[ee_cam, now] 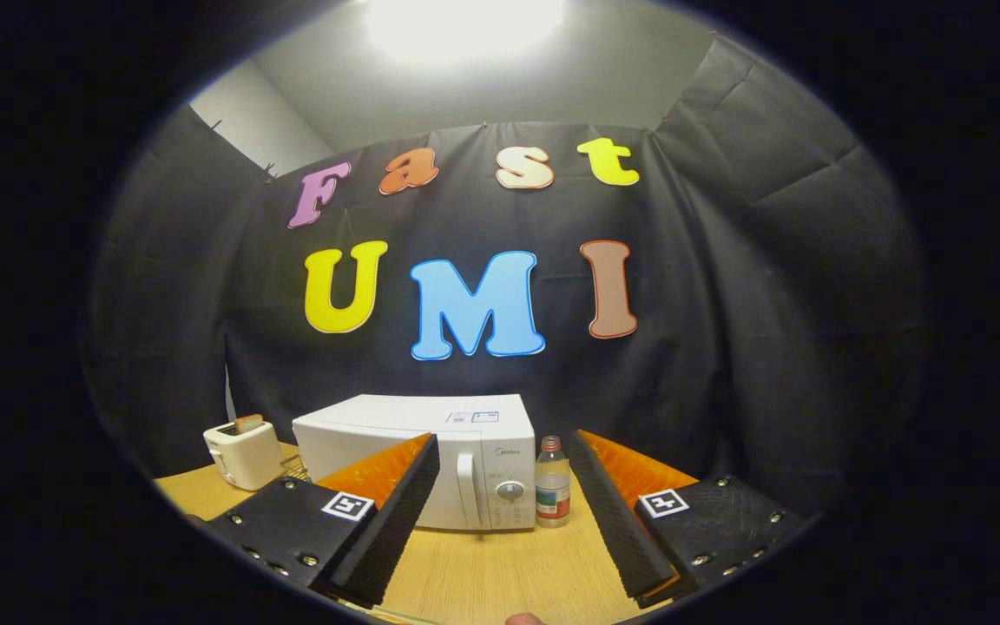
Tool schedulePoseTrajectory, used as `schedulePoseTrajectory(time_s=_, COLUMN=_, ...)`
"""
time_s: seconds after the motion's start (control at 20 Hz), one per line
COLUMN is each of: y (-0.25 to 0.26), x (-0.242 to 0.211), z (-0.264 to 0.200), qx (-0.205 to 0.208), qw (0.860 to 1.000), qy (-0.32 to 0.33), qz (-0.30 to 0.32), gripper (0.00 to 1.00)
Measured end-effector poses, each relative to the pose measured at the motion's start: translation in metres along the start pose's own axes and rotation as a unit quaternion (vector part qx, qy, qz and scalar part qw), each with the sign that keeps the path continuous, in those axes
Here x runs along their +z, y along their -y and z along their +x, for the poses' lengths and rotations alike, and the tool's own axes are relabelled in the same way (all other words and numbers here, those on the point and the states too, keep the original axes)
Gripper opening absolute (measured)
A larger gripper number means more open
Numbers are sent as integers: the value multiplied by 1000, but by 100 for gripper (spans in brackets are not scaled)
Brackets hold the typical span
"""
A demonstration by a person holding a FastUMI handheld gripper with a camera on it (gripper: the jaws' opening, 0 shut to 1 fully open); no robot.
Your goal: Open the microwave, put the food inside, and close the microwave door.
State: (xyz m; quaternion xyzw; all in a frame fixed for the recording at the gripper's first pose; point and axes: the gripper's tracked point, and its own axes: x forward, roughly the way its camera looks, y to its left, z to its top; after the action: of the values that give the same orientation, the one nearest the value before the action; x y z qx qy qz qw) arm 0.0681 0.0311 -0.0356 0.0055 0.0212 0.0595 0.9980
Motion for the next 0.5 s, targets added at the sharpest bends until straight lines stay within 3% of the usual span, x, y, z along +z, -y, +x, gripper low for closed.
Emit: schedulePoseTrajectory(time_s=0.5, y=-26, x=-41, z=67, qx=40, qw=998, qy=-39, qz=-8, gripper=96)
